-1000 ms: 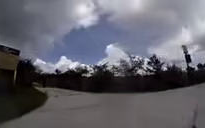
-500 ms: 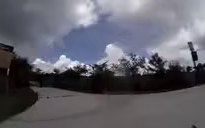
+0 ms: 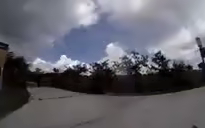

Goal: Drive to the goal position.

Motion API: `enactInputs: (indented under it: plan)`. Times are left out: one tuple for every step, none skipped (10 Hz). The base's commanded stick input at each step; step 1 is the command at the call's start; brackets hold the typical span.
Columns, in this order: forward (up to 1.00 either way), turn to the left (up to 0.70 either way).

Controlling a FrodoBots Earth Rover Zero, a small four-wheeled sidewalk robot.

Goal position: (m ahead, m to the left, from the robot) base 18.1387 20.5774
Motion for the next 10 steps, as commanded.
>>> enactInputs:
  plan:
    - [0.85,0.34]
    - [0.85,0.34]
    - [0.85,0.34]
    - [0.85,0.34]
    - [0.85,0.34]
    - [0.85,0.34]
    - [0.85,0.34]
    - [0.85,0.34]
    - [0.85,0.34]
    - [0.85,0.34]
